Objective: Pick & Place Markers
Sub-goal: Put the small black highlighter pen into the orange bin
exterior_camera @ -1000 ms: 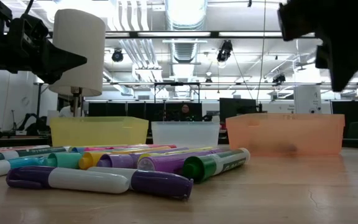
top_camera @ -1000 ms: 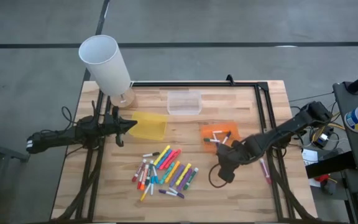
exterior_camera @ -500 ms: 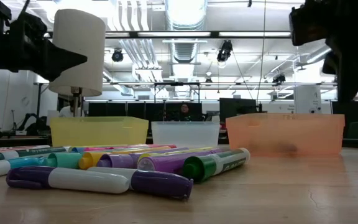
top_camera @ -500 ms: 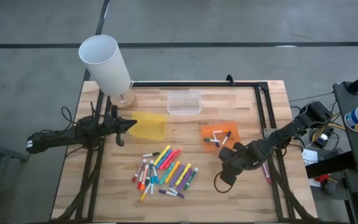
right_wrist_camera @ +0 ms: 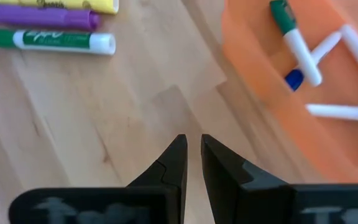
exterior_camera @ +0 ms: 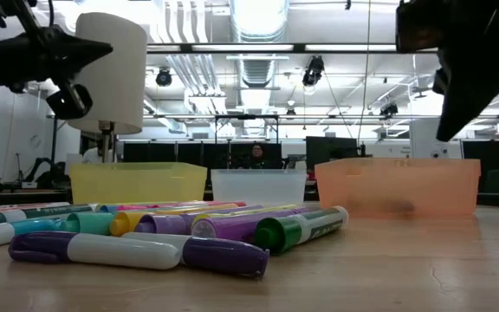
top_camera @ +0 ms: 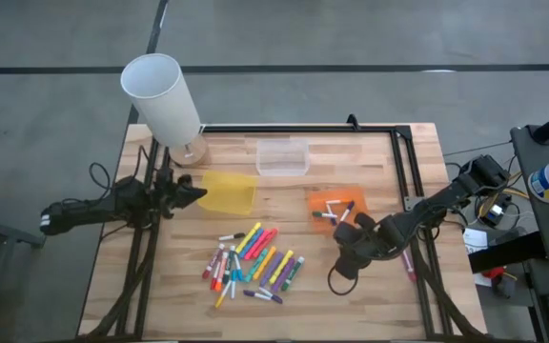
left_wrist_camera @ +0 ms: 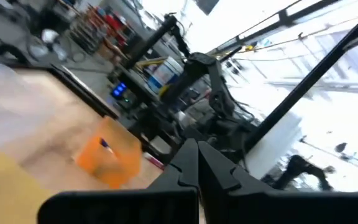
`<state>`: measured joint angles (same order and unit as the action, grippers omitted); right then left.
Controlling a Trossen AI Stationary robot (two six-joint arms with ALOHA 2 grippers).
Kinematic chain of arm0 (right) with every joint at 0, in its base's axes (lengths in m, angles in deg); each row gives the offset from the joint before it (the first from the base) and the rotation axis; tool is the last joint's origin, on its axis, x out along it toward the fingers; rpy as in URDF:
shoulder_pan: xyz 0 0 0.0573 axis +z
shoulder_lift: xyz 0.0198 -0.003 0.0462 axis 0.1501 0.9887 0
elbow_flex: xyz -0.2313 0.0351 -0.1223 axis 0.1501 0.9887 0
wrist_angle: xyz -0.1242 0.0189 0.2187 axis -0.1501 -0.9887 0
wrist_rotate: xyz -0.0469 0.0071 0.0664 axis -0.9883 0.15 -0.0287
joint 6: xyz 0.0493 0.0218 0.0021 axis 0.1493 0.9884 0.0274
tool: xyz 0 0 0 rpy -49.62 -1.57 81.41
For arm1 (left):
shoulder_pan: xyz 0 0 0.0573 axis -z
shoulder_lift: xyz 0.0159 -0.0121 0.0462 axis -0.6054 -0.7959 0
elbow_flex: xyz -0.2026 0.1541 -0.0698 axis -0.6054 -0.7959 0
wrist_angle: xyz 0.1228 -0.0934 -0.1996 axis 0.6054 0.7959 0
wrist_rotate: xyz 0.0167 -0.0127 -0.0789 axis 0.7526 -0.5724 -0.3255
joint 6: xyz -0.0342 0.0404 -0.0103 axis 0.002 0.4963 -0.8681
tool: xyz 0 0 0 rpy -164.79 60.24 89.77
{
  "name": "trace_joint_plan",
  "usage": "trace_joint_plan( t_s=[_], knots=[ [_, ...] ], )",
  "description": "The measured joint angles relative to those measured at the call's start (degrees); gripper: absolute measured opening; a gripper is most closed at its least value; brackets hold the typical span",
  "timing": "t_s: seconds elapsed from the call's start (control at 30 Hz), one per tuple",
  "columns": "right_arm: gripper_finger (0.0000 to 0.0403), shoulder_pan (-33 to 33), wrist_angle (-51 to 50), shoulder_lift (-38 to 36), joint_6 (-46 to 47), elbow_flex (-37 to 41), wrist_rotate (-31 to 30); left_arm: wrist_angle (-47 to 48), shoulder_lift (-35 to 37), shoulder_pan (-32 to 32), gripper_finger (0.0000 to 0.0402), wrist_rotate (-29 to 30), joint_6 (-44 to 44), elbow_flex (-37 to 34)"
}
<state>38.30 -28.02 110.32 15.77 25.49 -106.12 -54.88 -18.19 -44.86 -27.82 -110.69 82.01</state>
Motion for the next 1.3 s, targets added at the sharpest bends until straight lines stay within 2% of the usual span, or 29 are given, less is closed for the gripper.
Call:
trace_joint_plan(
  t_s=[0.13,0.27,0.47,0.6,0.73,0.87,0.93,1.03,1.13,1.3],
  knots=[
    [0.0043,0.1,0.5,0.0,0.1,0.0,-2.4,0.5,-1.5,0.0,0.0001,-2.6,-4.6,1.2],
    [0.0043,0.3,3.9,0.0,-2.0,0.0,-5.1,1.6,-5.0,0.2,0.0018,-5.1,-4.5,3.7],
    [0.0043,2.4,13.7,0.0,-12.0,0.1,-10.7,3.1,-13.5,0.5,0.0081,-7.0,-1.6,9.7],
    [0.0043,3.1,19.6,0.0,-19.4,1.0,-13.9,10.9,-20.6,0.5,0.0117,-5.5,4.1,15.1],
    [0.0043,3.1,30.4,-0.8,-27.9,3.8,-14.0,19.1,-29.6,0.9,0.0131,-4.4,9.9,20.8],
    [0.0043,3.6,48.1,-2.6,-39.2,9.5,-13.8,24.3,-39.8,3.5,0.0133,-4.4,12.7,26.7],
    [0.0043,4.0,56.8,-4.1,-43.8,12.5,-13.1,25.5,-44.5,5.8,0.0133,-4.1,14.5,29.1],
    [0.0043,4.1,64.4,-7.6,-47.0,17.5,-10.4,27.3,-50.3,9.2,0.0133,-2.6,15.6,32.5],
    [0.0043,3.9,67.4,-12.7,-49.3,21.5,-10.2,29.5,-55.6,11.3,0.0133,-0.7,15.1,35.2],
    [0.0043,3.3,66.8,-23.8,-51.8,26.4,-8.2,31.0,-62.9,15.1,0.0133,1.9,15.3,37.8]
  ],
)
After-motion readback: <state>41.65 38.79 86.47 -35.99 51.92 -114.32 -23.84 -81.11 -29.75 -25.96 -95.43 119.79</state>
